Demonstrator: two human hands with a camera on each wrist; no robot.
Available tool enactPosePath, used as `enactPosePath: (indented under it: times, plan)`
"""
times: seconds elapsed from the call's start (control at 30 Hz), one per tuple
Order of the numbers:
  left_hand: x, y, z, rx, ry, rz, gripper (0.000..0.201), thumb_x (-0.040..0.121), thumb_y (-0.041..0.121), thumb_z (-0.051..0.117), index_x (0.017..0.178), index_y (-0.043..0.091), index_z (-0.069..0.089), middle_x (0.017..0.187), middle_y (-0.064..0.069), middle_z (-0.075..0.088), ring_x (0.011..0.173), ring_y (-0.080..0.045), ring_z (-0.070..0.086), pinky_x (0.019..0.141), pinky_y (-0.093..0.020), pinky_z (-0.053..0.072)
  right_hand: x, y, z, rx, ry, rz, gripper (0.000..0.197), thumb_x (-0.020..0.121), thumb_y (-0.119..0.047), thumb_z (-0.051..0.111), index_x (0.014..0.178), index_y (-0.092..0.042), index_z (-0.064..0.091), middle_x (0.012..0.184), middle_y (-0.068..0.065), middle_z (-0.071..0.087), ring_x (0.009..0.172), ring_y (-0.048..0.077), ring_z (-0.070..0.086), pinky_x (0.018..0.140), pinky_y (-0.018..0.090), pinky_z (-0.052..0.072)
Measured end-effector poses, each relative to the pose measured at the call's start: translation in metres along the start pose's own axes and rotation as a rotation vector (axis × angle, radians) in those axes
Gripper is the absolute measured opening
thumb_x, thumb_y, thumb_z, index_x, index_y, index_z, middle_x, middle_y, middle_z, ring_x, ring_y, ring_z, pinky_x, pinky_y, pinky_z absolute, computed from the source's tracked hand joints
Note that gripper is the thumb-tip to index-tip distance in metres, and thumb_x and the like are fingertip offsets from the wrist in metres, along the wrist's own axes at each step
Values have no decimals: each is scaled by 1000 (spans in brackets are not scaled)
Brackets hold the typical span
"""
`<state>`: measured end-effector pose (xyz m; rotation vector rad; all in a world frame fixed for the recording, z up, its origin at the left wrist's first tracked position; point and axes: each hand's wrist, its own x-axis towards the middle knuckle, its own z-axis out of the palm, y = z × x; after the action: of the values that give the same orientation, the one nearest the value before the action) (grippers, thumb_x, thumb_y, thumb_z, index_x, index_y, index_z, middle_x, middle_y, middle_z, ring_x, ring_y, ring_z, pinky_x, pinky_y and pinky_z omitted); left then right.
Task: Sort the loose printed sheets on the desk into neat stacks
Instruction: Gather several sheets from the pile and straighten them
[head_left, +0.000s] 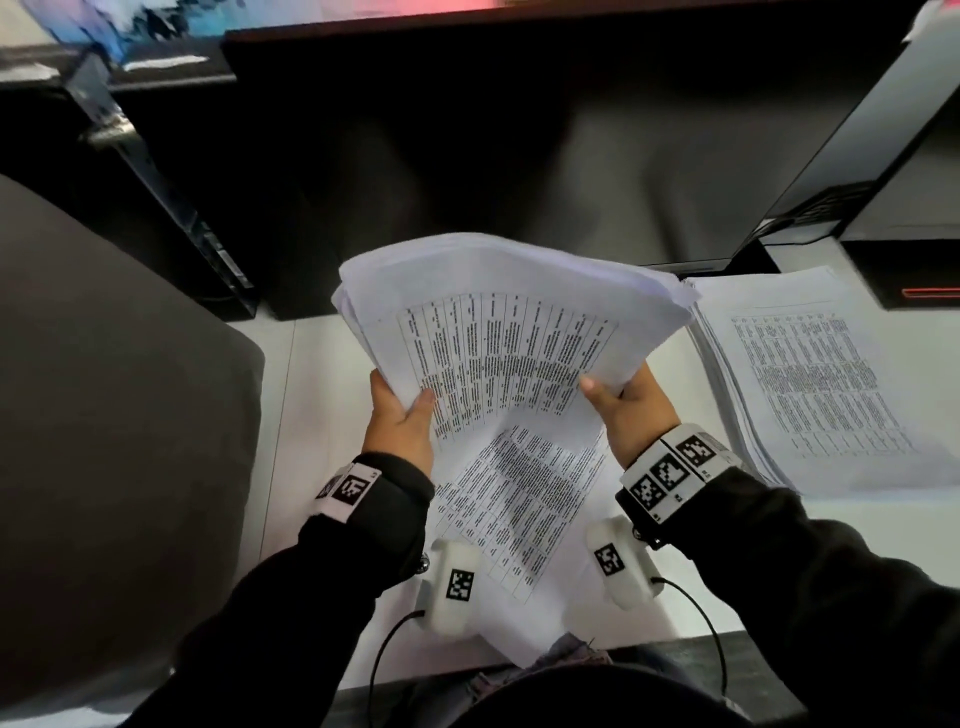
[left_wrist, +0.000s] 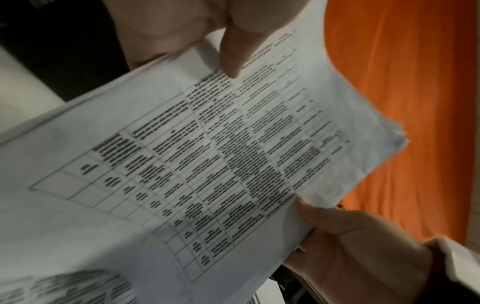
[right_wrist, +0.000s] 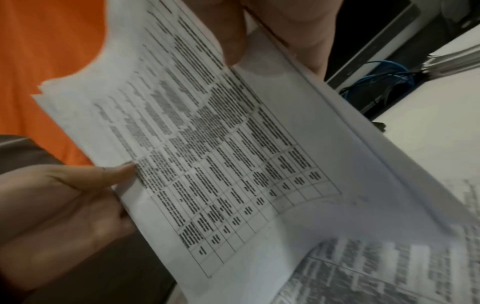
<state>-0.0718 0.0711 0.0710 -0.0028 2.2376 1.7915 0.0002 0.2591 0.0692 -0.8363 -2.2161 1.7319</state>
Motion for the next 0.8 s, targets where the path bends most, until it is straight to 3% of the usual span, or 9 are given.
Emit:
enactPosePath:
  times: [0.07,0.13,0.3,0.37,0.47,0.53,0.63,0.7,0.8]
  plan:
    - [1,-4,2,36,-10,-42,42,96,12,42,136,20,29,114,10,47,105,-6,44,86,-11,30,4,3,1,-14,-23,29,42,92,-13,53,133,-19,45,113,-9,58,111,14,53,103,38,40]
    - [1,-4,5,55,-16,-55,42,96,12,41,136,19,31,114,10,47,106,-5,44,86,-11,31,7,4,0,-15,-35,47,40,92,-14,51,131,-19,47,113,-8,58,113,17,54,100,35,40]
    - [3,-4,11,43,15,-56,38,95,15,46,131,21,37,115,9,53,105,-11,51,96,-25,37,9,2,-12,-1,-80,63,36,94,-16,48,129,-23,46,112,-4,63,106,17,57,94,37,44]
    - [2,-3,12,75,14,-42,35,94,16,47,128,21,39,115,9,54,106,-12,51,95,-23,36,10,4,-22,9,-95,43,37,93,-16,51,129,-21,46,113,-4,63,105,16,58,92,35,44]
    - [1,-4,16,65,11,-39,29,95,13,46,122,19,42,102,12,58,90,-1,57,72,-3,42,15,12,-39,13,-95,49,29,91,-16,54,118,-23,44,99,-5,64,95,14,58,87,30,45]
    - [-1,-7,21,59,0,-48,29,95,13,46,123,18,42,101,12,57,84,9,52,59,0,41,16,21,-48,-14,-100,77,28,91,-19,55,113,-30,41,94,8,66,90,23,60,86,38,49]
    - [-6,-7,35,60,-30,-68,31,95,12,46,124,19,41,104,10,56,86,5,52,75,-9,41,18,34,-61,-120,-150,107,24,90,-19,54,108,-32,44,103,20,64,97,32,61,90,46,50]
    - [-10,-8,46,32,-51,-78,26,95,13,44,119,23,42,101,13,57,85,4,53,78,-13,40,20,39,-71,-164,-151,132,21,91,-15,52,106,-29,46,97,16,64,91,28,61,79,34,52]
    - [-14,-14,58,61,-93,-75,21,96,18,44,115,25,45,101,14,58,88,0,54,81,-17,39,22,41,-88,-199,-127,136,18,91,-13,51,103,-27,49,78,-5,62,72,7,58,58,17,38]
